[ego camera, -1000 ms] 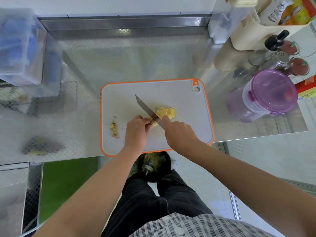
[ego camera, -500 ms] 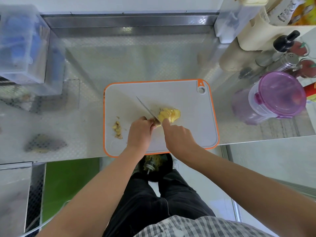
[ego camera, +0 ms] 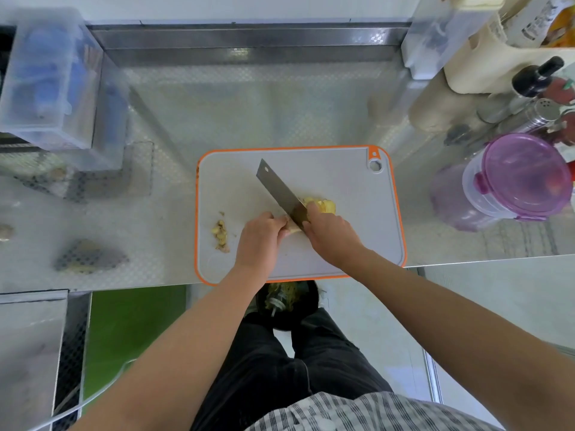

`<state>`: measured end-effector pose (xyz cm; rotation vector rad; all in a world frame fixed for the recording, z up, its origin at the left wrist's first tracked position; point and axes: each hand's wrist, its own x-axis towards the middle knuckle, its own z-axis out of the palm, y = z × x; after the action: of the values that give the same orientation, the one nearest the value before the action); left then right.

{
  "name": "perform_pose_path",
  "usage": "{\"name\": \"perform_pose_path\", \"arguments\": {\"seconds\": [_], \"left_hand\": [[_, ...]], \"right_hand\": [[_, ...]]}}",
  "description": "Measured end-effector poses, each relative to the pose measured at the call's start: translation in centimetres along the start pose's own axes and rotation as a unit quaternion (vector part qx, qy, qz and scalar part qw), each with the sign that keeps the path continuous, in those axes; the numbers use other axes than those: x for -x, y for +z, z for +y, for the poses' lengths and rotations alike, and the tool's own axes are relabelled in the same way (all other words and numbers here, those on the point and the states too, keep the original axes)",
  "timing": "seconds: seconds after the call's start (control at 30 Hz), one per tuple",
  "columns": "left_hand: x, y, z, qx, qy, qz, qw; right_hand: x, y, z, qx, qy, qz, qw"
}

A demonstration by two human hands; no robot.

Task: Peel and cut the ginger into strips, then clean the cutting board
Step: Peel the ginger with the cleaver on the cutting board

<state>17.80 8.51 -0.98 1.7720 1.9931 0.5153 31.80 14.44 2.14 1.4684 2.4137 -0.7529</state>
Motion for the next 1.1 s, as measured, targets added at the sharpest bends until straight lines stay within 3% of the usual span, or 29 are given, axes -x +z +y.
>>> {"name": "perform_pose_path", "arguments": {"seconds": [0.13,0.43,1.1], "left_hand": [[0.1,-0.1,0.1,0.017,-0.016,0.014,1.0],[0.2,0.2,0.1,0.049,-0.043,0.04,0.997],[-0.4,0.4,-0.3,-0.004,0.017,0.017,1.0]], "right_hand": [[1.1,-1.0,0.0,-0.017,-0.013,0.021,1.0],[2.7,-1.9,-0.3,0.064,-0.027,0.002,0.998],[0.7,-0.3,-1.9,0.046,-0.005,0.002,0.999]]}}
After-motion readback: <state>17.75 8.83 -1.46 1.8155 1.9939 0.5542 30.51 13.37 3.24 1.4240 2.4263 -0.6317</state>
